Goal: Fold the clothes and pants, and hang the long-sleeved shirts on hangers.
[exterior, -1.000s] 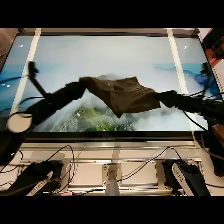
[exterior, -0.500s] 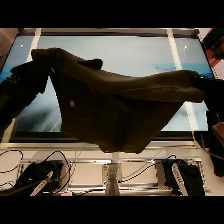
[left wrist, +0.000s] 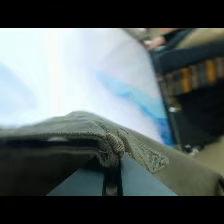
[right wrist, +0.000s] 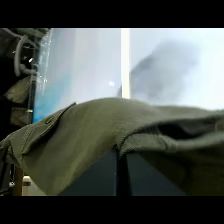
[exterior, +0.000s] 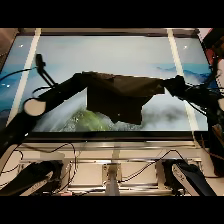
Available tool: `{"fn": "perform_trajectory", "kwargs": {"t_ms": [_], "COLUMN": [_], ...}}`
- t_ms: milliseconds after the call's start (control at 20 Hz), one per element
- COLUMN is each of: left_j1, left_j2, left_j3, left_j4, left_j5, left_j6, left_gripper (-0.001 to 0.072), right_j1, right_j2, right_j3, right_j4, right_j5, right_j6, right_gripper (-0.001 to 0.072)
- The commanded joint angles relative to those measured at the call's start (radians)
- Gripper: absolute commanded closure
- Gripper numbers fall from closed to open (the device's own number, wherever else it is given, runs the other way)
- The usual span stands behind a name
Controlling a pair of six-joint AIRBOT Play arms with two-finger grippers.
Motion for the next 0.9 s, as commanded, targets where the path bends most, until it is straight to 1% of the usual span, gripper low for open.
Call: {"fn": "perform_trajectory", "kwargs": {"t_ms": [0,100,150,250,300,400,500,650,750,850], "left_j1": [0.0,0.0,0.0,0.005,0.013,0.052,0.12,0.217,0.252,0.267], "left_j2": [-0.196,-0.218,-0.22,-0.22,-0.218,-0.208,-0.191,-0.18,-0.181,-0.181], "left_j3": [-0.001,0.0,0.0,0.0,0.0,0.0,0.0,0.0,0.0,0.0], "left_j4": [-0.041,-0.04,-0.031,0.027,0.045,0.047,0.068,0.179,0.303,0.389], "left_j5": [0.164,0.211,0.224,0.213,0.168,0.005,-0.189,-0.472,-0.6,-0.651], "left_j6": [-0.013,-0.013,-0.013,-0.013,-0.013,-0.014,-0.013,-0.013,-0.014,-0.033], "left_gripper": [0.0674,0.0674,0.0674,0.0674,0.0675,0.0676,0.0676,0.0676,0.0676,0.0676], "right_j1": [0.091,0.131,0.142,0.149,0.149,0.148,0.148,0.148,0.148,0.149], "right_j2": [-0.193,-0.251,-0.269,-0.286,-0.286,-0.286,-0.286,-0.286,-0.286,-0.286], "right_j3": [-0.054,-0.053,-0.05,-0.045,-0.043,-0.025,0.003,0.018,0.018,0.018], "right_j4": [0.036,0.057,0.057,0.043,0.023,-0.057,-0.145,-0.259,-0.317,-0.371], "right_j5": [-0.212,-0.282,-0.287,-0.245,-0.195,-0.055,0.078,0.157,0.226,0.283], "right_j6": [-0.001,-0.001,-0.001,-0.001,-0.002,-0.003,-0.035,-0.036,-0.035,-0.035], "right_gripper": [0.0694,0.0694,0.0694,0.0694,0.0694,0.0694,0.0694,0.0694,0.0694,0.0694]}}
